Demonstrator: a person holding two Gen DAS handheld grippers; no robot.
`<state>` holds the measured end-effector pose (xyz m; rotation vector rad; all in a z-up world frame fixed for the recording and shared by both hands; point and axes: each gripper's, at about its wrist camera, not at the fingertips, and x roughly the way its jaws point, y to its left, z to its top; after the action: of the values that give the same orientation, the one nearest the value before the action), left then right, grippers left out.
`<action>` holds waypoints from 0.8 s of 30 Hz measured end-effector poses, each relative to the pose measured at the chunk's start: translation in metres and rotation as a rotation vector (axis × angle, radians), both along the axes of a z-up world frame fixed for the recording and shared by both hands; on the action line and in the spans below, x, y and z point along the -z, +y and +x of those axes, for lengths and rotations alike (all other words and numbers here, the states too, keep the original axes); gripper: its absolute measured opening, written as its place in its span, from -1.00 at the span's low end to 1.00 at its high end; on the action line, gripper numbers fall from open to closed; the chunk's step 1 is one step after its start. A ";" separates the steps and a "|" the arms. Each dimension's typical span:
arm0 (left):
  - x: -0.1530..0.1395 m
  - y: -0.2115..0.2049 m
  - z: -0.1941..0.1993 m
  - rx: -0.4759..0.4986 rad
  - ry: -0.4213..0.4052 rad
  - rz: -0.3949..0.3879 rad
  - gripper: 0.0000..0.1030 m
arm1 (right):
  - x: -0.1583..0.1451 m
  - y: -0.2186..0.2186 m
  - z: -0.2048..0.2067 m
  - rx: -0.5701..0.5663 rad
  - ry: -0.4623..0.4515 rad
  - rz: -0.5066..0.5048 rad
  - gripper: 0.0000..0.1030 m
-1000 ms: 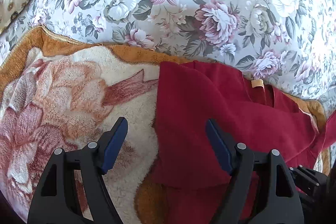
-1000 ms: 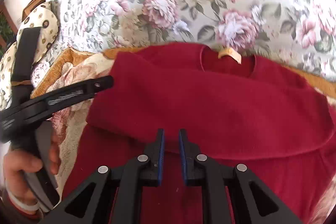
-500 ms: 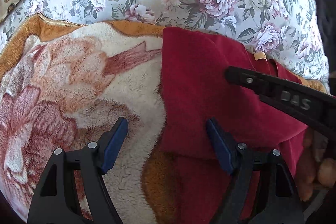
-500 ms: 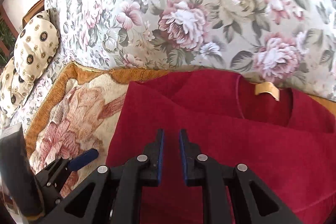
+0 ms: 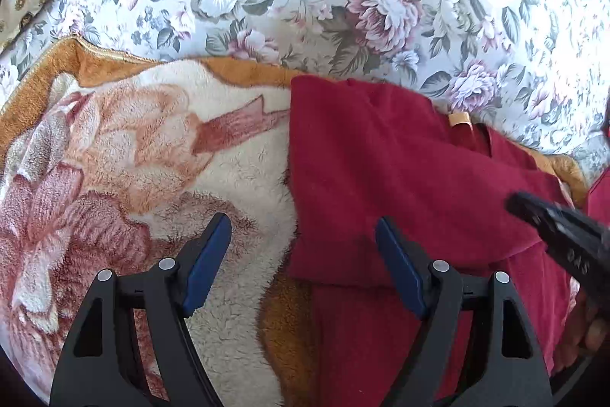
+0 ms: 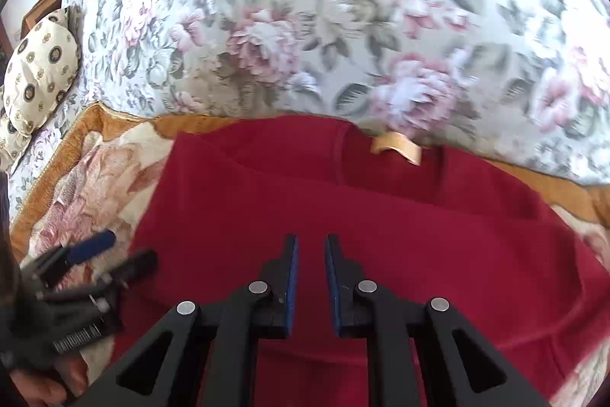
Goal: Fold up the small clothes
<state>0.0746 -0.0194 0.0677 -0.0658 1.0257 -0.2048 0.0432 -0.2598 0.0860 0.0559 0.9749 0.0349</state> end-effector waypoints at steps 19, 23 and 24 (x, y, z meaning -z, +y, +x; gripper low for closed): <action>-0.015 -0.085 -0.019 0.070 0.051 -0.024 0.54 | -0.015 -0.162 -0.065 0.264 0.036 0.116 -0.63; -0.009 -0.094 -0.019 0.085 0.053 -0.024 0.54 | -0.043 -0.206 -0.093 0.389 -0.043 0.064 -0.55; -0.009 -0.095 -0.019 0.085 0.053 -0.022 0.54 | -0.049 -0.223 -0.096 0.439 -0.055 0.029 -0.52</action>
<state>0.0560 -0.1143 0.0764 -0.0477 1.0805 -0.2934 -0.0528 -0.4832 0.1353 0.2929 0.8900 -0.3511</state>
